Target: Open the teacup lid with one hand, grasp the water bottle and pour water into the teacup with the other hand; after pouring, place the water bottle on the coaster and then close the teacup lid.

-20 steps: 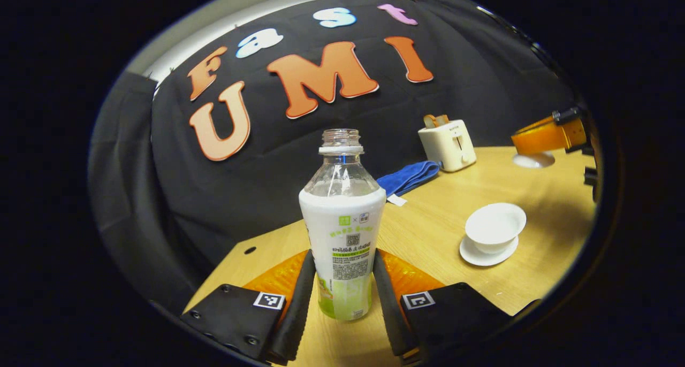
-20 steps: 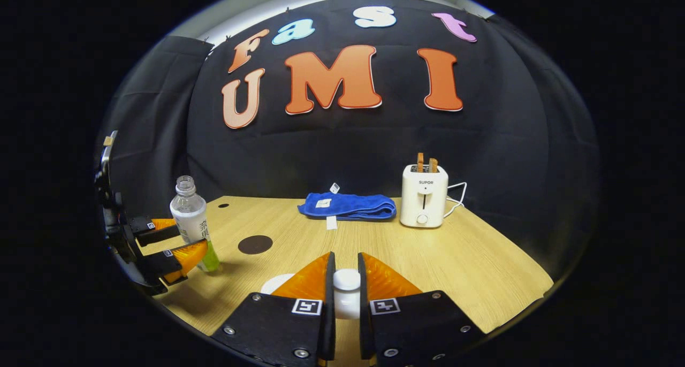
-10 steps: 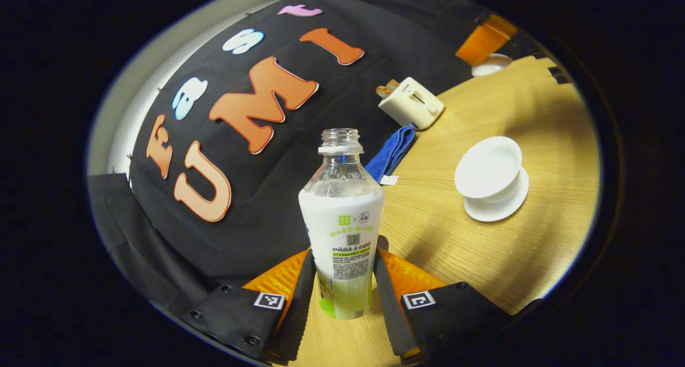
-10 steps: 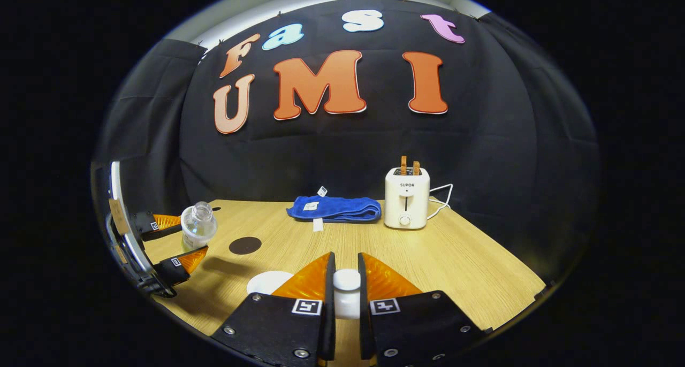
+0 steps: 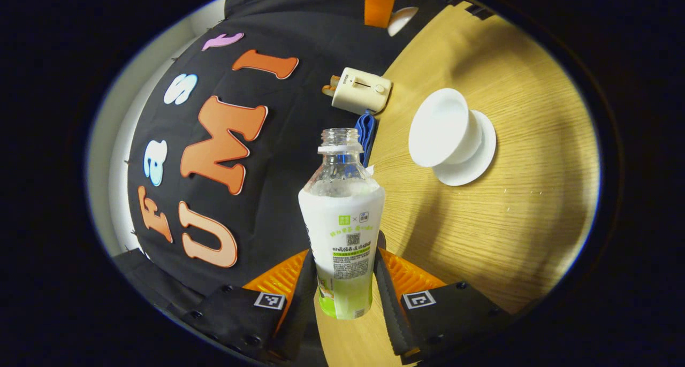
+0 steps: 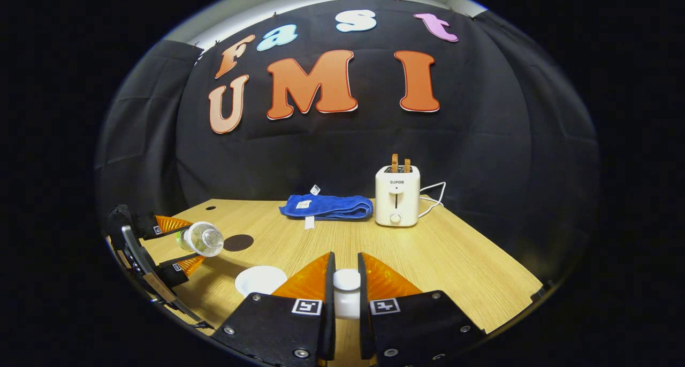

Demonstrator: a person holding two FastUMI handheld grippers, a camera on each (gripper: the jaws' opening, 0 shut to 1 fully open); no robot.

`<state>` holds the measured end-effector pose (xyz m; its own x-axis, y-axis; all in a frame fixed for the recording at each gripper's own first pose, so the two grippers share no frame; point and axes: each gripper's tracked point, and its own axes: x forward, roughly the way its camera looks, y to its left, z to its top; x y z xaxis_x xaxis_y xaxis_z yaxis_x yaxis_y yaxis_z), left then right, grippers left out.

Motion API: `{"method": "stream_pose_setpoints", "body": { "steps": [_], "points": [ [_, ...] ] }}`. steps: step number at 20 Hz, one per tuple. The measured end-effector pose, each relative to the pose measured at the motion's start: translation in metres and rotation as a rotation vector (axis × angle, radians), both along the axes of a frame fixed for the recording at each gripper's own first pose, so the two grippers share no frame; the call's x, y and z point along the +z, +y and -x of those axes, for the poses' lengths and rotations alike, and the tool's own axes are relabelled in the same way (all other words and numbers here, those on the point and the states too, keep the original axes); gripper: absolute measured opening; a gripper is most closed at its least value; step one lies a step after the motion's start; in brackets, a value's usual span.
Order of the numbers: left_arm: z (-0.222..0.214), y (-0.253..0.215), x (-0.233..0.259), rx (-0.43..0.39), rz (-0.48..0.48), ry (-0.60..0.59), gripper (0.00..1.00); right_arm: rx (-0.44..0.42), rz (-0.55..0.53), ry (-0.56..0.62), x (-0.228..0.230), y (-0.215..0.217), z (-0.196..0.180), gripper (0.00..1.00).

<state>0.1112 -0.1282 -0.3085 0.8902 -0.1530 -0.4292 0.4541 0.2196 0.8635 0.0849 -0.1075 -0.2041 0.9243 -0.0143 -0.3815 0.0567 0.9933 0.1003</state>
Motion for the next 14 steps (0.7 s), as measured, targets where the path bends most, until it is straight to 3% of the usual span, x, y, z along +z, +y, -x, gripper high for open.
{"method": "stream_pose_setpoints", "body": {
  "steps": [14],
  "points": [
    [-0.011,-0.006,0.013,-0.125,-0.295,-0.048,0.65,-0.004,0.002,0.012,-0.008,-0.009,0.008,0.18]
  ]
}}
